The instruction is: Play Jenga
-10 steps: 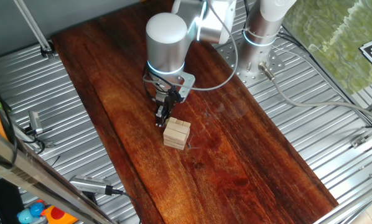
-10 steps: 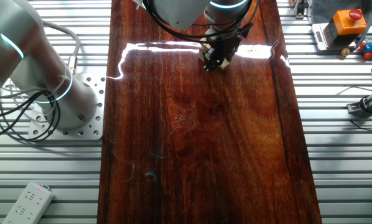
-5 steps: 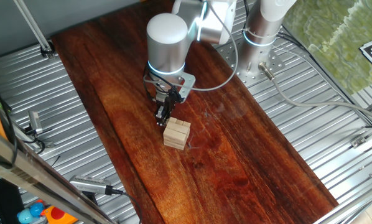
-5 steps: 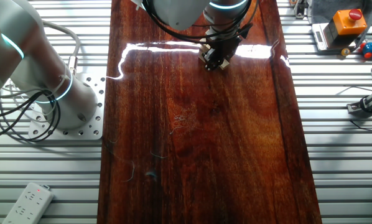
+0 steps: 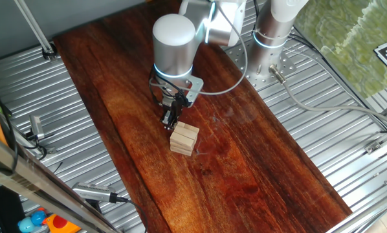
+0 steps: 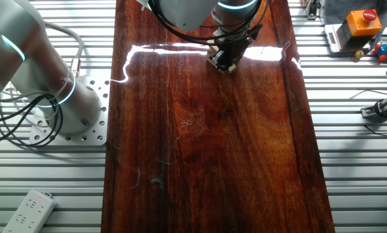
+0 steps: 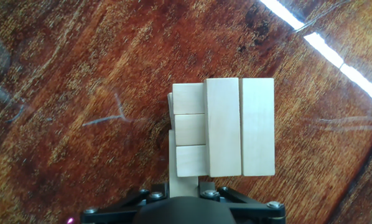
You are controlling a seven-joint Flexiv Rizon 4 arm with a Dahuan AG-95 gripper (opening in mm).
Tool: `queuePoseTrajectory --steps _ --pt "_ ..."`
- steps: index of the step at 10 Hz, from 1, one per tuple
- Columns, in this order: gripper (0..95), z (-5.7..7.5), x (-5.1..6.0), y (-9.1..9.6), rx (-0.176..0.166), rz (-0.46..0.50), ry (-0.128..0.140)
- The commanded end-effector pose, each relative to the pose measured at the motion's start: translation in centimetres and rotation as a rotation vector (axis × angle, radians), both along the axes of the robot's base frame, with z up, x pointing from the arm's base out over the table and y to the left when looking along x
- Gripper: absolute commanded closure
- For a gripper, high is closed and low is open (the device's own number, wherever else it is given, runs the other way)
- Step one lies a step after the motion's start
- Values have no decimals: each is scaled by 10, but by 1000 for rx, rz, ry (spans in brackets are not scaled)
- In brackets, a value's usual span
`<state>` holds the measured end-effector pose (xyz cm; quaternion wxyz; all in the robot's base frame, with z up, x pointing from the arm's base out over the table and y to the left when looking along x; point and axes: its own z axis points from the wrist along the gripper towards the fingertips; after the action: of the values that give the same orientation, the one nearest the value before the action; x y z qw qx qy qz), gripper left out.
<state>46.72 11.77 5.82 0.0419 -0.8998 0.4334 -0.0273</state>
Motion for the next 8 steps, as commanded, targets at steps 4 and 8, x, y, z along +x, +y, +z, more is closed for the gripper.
queuePoseTrajectory --steps 4,8 --pt "760 0 -1 0 0 -2 -6" --pt "760 -1 -2 0 5 2 -29"
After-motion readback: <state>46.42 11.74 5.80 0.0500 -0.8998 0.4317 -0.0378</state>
